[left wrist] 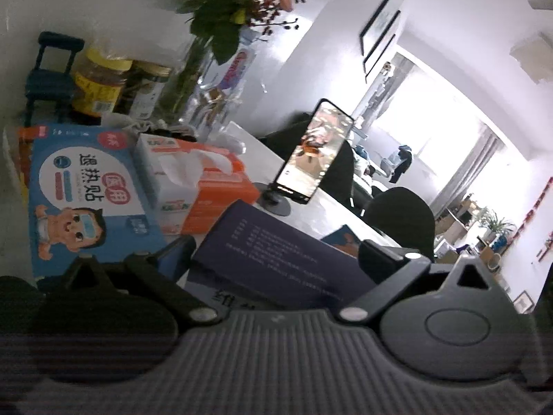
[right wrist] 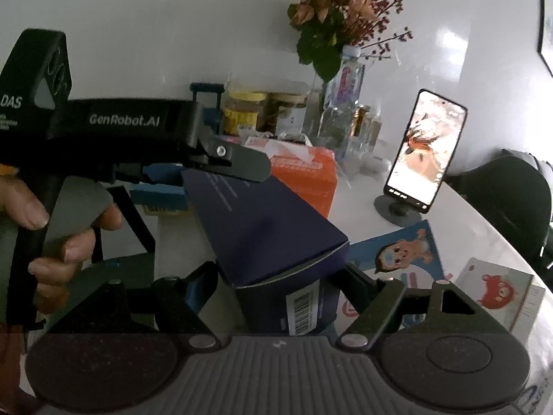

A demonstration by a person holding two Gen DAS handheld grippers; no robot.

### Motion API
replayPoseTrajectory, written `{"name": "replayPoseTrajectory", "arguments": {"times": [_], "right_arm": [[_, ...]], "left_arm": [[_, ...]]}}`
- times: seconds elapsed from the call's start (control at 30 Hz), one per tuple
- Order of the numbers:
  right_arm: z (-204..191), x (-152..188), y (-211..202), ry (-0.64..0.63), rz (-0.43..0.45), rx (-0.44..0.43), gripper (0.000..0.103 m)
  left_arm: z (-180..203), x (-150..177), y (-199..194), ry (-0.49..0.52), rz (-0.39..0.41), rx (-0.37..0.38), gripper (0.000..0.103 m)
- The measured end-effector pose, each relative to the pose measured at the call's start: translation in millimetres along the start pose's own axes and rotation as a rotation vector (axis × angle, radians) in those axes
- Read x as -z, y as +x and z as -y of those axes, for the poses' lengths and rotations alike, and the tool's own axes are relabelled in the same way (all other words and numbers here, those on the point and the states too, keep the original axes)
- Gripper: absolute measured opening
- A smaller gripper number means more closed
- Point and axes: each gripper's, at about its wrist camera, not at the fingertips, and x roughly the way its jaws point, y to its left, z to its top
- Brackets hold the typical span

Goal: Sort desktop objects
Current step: 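Close the right gripper on the dark navy box and lift it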

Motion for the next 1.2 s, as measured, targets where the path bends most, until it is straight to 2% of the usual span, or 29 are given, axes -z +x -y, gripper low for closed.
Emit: {"name": "replayPoseTrajectory", "arguments": {"times": [0.2, 0.63, 1.2], "right_arm": [[4.0, 6.7, -24.6, 0.064, -0.008, -0.004, 0.079], [5.7, 27.0, -69.8, 0.135, -0.075, 0.009, 0.079], [9.8, 73.1, -143.1, 0.205, -0.153, 0.121, 0.079]], "left_arm": [[19.0, 2.3, -9.6, 0.039, -0.02, 0.039, 0.101], [53.7, 23.4, -8.2, 0.078, -0.121, 0.123, 0.101], [102.3, 64.3, -1.0, 0.148, -0.27, 0.264, 0.101]]}}
